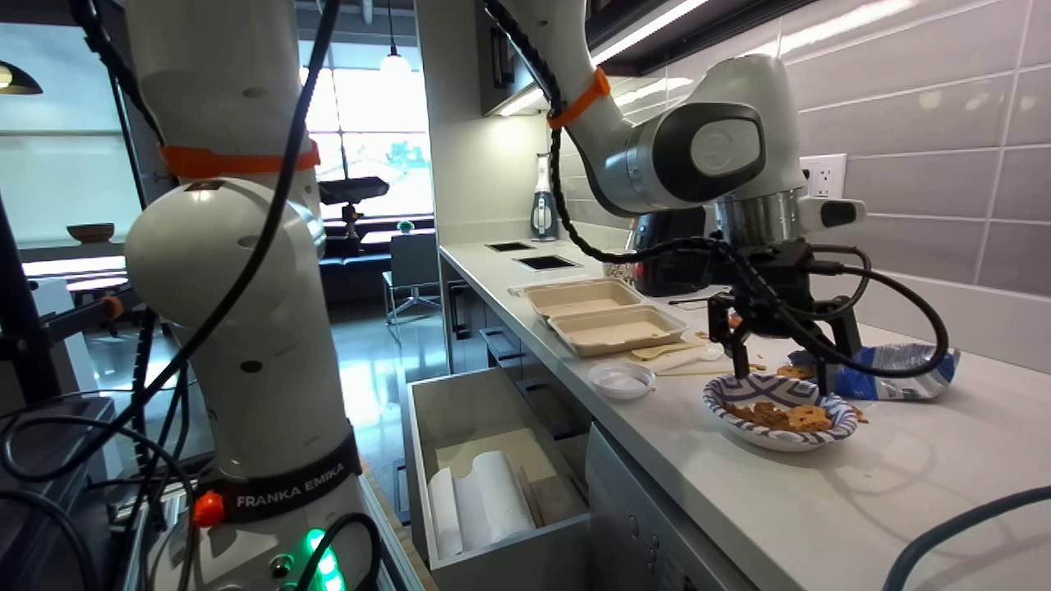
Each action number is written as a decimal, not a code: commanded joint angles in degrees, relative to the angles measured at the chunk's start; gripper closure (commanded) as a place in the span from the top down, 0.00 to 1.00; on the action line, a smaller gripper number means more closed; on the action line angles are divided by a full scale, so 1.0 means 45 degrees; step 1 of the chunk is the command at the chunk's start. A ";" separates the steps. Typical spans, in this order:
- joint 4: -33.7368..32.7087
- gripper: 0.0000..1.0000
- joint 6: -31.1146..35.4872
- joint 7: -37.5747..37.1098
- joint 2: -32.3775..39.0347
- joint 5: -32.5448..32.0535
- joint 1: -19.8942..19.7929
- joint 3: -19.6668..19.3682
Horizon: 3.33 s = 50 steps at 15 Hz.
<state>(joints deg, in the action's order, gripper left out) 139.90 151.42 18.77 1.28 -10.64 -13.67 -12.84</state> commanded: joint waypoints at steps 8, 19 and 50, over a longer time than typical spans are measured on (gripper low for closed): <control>0.0016 1.00 0.0631 -0.4740 0.0461 0.0019 -0.0006 -0.0236; 0.0049 1.00 0.1803 -0.6622 0.1183 -0.0359 0.0120 -0.0597; 0.0143 0.70 0.1976 -0.7997 0.1240 -0.2421 0.0715 -0.0931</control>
<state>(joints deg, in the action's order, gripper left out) 139.95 159.47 -15.19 6.98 -19.49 -11.38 -15.90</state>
